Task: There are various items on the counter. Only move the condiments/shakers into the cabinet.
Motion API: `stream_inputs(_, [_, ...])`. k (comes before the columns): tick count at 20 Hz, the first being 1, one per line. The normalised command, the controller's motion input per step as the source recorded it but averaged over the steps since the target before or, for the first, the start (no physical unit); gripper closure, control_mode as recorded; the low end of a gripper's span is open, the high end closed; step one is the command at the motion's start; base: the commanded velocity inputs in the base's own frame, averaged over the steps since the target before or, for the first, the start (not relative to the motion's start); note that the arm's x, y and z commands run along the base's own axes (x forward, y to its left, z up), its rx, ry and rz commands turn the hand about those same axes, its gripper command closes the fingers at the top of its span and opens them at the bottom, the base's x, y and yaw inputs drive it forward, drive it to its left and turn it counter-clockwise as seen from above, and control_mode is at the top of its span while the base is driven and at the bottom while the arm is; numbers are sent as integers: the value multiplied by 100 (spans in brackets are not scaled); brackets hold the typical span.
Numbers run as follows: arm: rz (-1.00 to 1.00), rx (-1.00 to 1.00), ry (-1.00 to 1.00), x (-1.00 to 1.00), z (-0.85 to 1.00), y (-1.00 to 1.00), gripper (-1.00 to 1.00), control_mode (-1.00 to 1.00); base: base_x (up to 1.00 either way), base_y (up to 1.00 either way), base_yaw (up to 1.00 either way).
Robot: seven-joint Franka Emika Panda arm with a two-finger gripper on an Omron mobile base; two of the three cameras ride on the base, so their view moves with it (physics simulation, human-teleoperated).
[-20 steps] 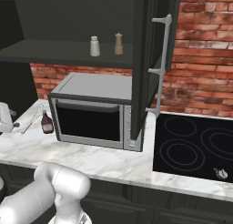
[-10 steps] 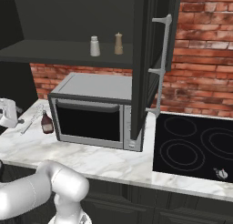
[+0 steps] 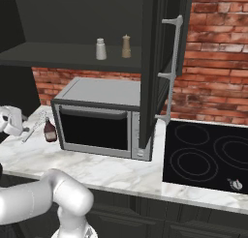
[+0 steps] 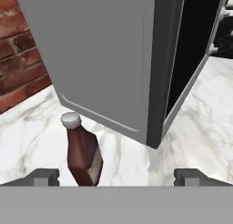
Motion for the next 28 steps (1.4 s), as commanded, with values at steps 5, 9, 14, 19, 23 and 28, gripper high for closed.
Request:
stream_inputs(5, [-1,0,0,18,-14,0,-100,-100,0,0,0])
stream_inputs(9, [-1,0,0,22,-14,0,-100,-100,0,0,0])
stream_inputs(14, [0,0,0,17,-9,-6,-100,-100,0,0,0])
stream_inputs(19, [0,0,0,21,-14,-10,-100,-100,0,0,0])
stream_inputs(23, [0,0,0,16,-17,-11,-100,-100,0,0,0])
stream_inputs(28, [0,0,0,16,-14,-3,-100,-100,0,0,0])
